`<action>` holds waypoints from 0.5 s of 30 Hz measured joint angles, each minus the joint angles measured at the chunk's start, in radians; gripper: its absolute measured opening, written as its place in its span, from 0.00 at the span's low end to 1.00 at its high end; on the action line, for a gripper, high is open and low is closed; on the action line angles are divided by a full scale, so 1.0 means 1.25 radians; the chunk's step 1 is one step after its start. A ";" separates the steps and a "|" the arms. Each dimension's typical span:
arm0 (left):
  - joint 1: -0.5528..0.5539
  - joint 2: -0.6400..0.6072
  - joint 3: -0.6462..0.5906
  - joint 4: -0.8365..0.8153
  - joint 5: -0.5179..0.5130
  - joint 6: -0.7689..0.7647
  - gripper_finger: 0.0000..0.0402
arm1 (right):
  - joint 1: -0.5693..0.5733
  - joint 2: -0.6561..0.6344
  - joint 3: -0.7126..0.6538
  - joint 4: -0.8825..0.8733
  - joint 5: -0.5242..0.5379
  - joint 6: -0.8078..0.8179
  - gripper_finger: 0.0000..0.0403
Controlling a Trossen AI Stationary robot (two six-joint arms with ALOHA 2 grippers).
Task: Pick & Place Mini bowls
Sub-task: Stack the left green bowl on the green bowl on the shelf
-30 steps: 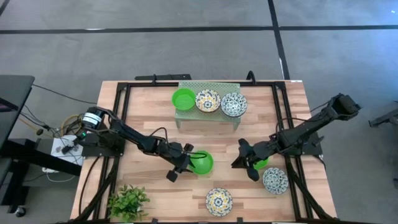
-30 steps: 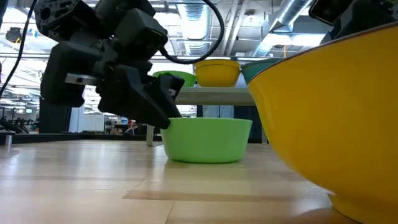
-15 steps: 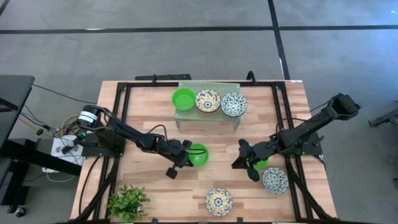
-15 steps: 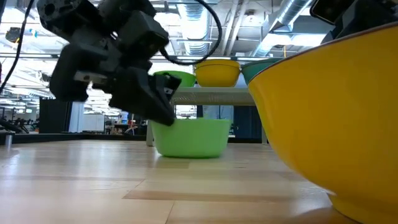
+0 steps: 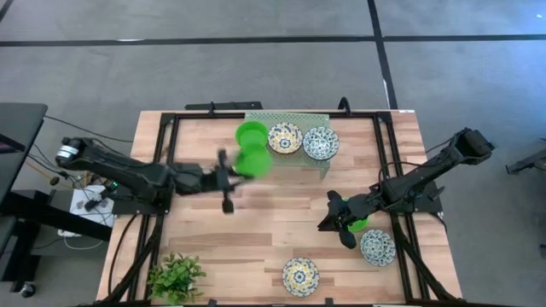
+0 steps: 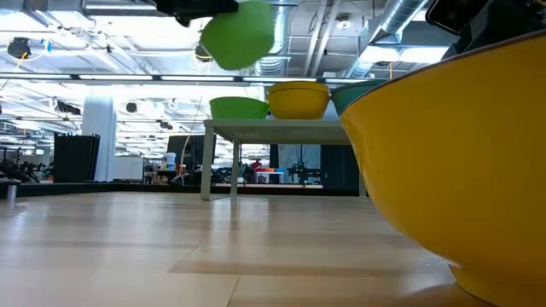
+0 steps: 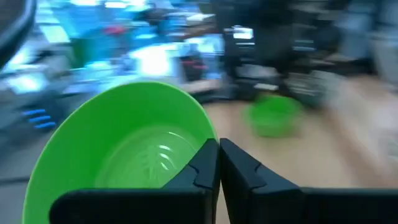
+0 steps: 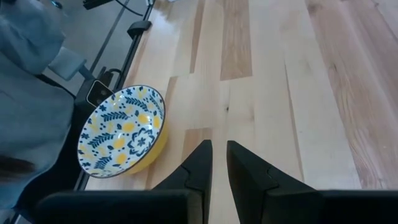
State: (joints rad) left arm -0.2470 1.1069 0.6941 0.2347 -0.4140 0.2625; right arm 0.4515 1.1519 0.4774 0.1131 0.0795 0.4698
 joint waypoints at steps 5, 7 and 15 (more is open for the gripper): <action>0.086 -0.073 0.000 -0.038 -0.067 0.025 0.02 | 0.000 0.000 0.000 0.000 0.000 0.000 0.11; 0.130 -0.079 0.000 -0.040 -0.064 -0.014 0.02 | 0.000 0.000 0.000 0.000 0.000 0.000 0.11; 0.299 -0.029 0.000 -0.040 0.139 -0.075 0.02 | -0.008 0.000 0.000 0.000 0.000 0.000 0.11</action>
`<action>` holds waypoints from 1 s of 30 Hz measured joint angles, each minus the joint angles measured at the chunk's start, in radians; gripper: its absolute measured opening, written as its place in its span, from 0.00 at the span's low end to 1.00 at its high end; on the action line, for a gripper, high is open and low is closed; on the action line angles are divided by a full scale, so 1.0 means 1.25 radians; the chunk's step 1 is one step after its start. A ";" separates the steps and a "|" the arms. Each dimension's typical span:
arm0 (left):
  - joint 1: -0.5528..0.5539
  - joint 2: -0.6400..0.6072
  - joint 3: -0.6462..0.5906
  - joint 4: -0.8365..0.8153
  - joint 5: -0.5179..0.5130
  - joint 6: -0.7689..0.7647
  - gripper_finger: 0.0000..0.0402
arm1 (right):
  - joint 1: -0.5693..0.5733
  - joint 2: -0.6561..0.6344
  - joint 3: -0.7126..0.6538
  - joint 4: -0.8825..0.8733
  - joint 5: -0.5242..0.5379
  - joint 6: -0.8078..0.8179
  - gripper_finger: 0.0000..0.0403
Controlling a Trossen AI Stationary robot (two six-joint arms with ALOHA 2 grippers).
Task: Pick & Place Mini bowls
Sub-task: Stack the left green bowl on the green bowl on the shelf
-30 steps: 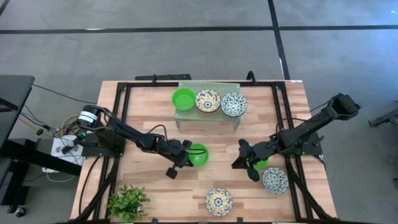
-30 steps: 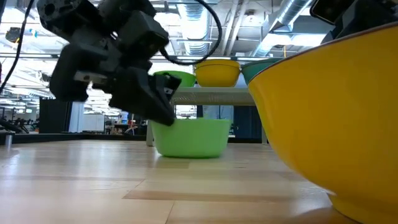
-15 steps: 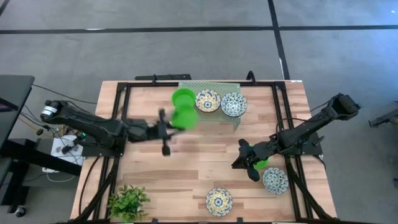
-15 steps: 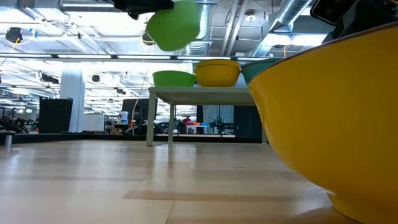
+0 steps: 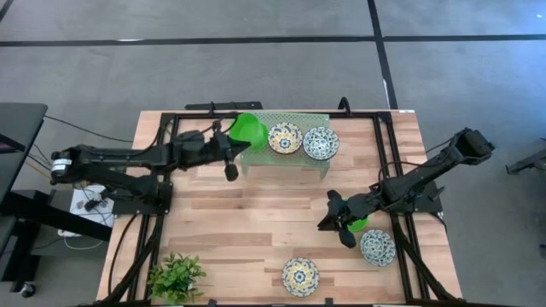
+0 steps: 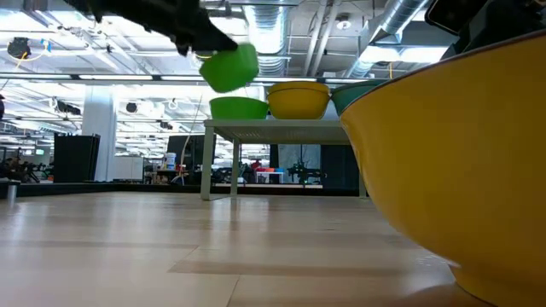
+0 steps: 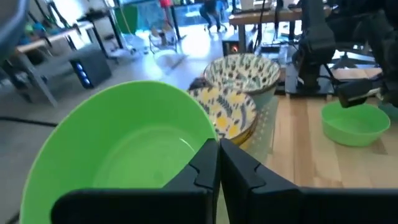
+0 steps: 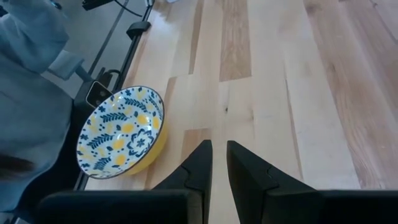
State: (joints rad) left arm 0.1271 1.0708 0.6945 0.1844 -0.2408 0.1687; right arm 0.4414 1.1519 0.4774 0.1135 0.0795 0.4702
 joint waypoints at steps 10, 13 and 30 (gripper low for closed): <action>0.057 0.069 0.088 -0.138 0.107 -0.017 0.02 | -0.050 0.000 0.000 -0.001 -0.003 -0.004 0.11; 0.057 0.084 0.090 -0.157 0.080 -0.017 0.03 | -0.060 0.000 0.000 -0.001 -0.003 -0.004 0.11; 0.062 0.102 0.090 -0.160 0.055 0.026 0.17 | -0.063 0.000 0.000 -0.002 -0.003 -0.006 0.11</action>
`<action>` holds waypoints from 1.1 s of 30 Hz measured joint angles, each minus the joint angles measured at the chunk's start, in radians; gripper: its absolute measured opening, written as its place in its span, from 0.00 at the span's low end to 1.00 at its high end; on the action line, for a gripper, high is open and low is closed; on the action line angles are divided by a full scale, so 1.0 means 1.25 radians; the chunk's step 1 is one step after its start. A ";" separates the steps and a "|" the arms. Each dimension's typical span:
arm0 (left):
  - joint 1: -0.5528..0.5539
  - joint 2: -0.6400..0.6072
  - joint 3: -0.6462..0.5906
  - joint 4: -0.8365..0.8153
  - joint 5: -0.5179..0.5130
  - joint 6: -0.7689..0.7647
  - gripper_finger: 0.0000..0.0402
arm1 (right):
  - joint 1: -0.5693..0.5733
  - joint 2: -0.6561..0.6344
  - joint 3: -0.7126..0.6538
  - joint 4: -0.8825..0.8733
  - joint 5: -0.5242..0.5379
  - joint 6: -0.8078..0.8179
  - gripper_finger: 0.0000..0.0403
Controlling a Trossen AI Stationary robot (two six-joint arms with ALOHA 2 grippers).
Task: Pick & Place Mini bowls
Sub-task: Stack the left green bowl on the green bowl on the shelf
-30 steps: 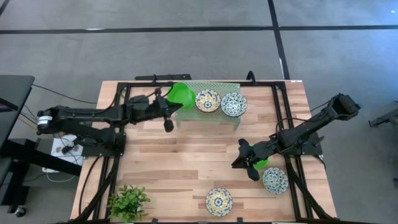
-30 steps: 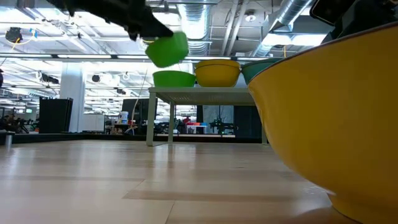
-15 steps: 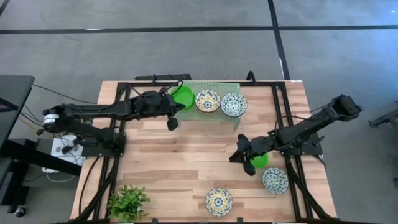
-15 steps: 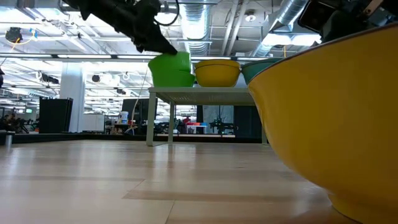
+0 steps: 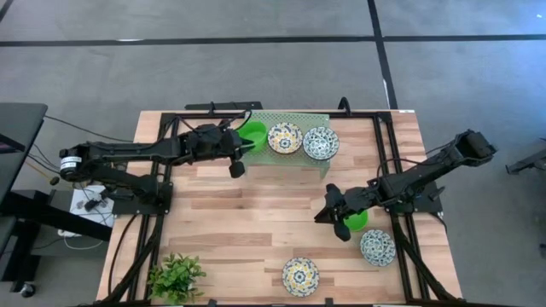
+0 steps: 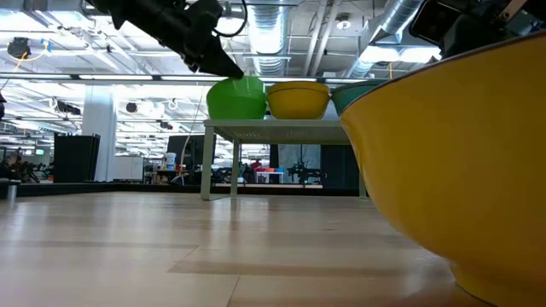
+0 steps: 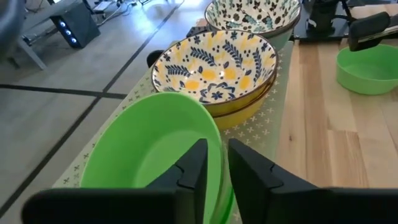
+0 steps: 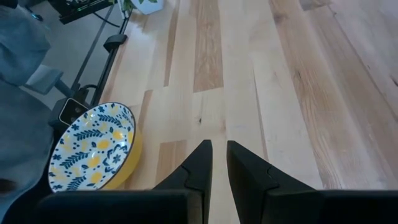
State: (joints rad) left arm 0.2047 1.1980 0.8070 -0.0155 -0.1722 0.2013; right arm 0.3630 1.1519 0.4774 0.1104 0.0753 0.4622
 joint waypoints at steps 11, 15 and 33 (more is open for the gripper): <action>-0.001 0.003 0.000 -0.001 0.000 0.040 0.15 | 0.000 0.000 0.000 0.000 0.000 0.000 0.11; -0.001 0.004 0.000 -0.005 0.002 0.044 0.03 | 0.002 0.000 0.000 -0.001 0.000 0.000 0.11; -0.001 0.003 0.000 -0.042 0.001 0.045 0.03 | 0.002 0.000 0.000 -0.001 0.000 0.000 0.11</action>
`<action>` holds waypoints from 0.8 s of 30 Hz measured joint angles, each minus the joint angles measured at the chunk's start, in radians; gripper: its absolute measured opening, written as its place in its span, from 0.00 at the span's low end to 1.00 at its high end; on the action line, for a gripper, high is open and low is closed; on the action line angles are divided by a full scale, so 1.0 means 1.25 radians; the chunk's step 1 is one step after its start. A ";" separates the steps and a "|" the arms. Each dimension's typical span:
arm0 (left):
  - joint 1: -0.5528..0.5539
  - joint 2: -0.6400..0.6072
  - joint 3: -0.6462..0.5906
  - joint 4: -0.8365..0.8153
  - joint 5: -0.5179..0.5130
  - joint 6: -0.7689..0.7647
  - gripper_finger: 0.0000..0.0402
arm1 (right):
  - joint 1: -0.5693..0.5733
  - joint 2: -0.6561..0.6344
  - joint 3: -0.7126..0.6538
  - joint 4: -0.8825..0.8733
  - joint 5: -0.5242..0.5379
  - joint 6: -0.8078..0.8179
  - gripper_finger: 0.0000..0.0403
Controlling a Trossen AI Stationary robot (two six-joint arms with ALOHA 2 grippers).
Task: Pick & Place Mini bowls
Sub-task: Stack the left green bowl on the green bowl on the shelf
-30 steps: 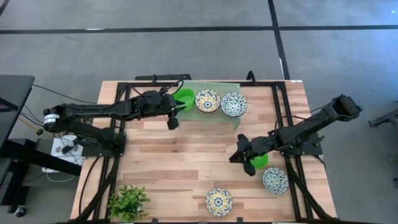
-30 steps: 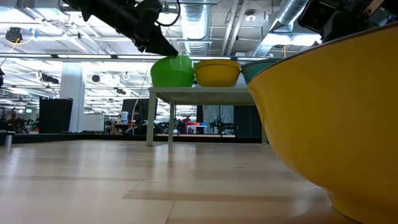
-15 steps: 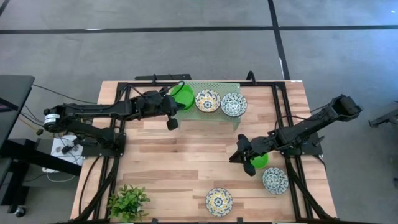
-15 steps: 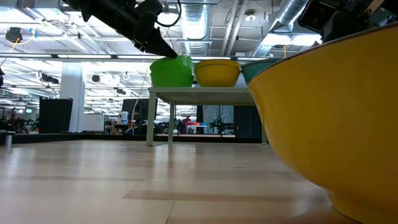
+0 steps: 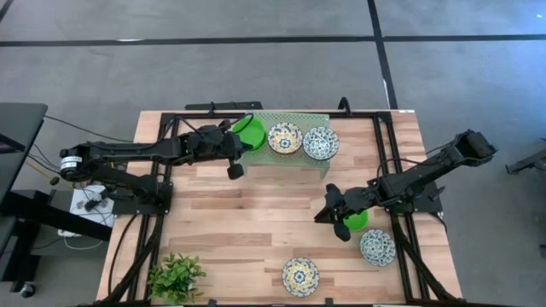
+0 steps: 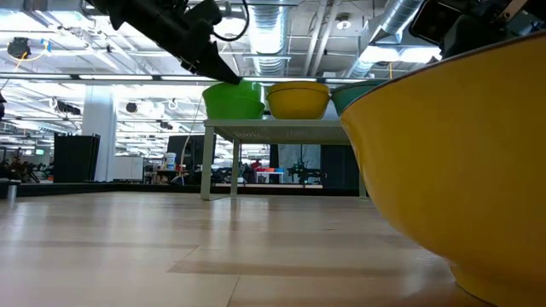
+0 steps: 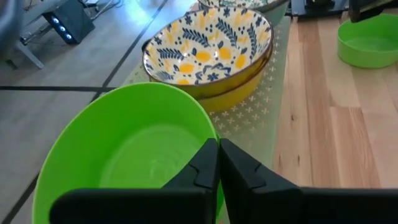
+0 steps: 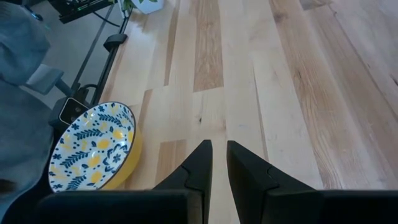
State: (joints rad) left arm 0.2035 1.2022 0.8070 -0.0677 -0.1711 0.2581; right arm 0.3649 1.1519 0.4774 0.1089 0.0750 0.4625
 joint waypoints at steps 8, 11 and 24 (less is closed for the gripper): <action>0.000 0.000 0.000 0.001 0.000 0.000 0.08 | 0.000 0.000 0.000 0.000 0.000 0.000 0.11; 0.000 0.000 0.000 0.002 0.000 0.000 0.12 | 0.000 0.000 0.000 0.000 0.000 0.000 0.11; -0.043 -0.119 0.000 -0.084 -0.180 -0.051 0.20 | 0.001 0.000 0.000 -0.005 0.000 0.000 0.11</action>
State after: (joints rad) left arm 0.1495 1.0537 0.8066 -0.1722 -0.3967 0.1943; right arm 0.3660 1.1519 0.4770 0.1025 0.0750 0.4629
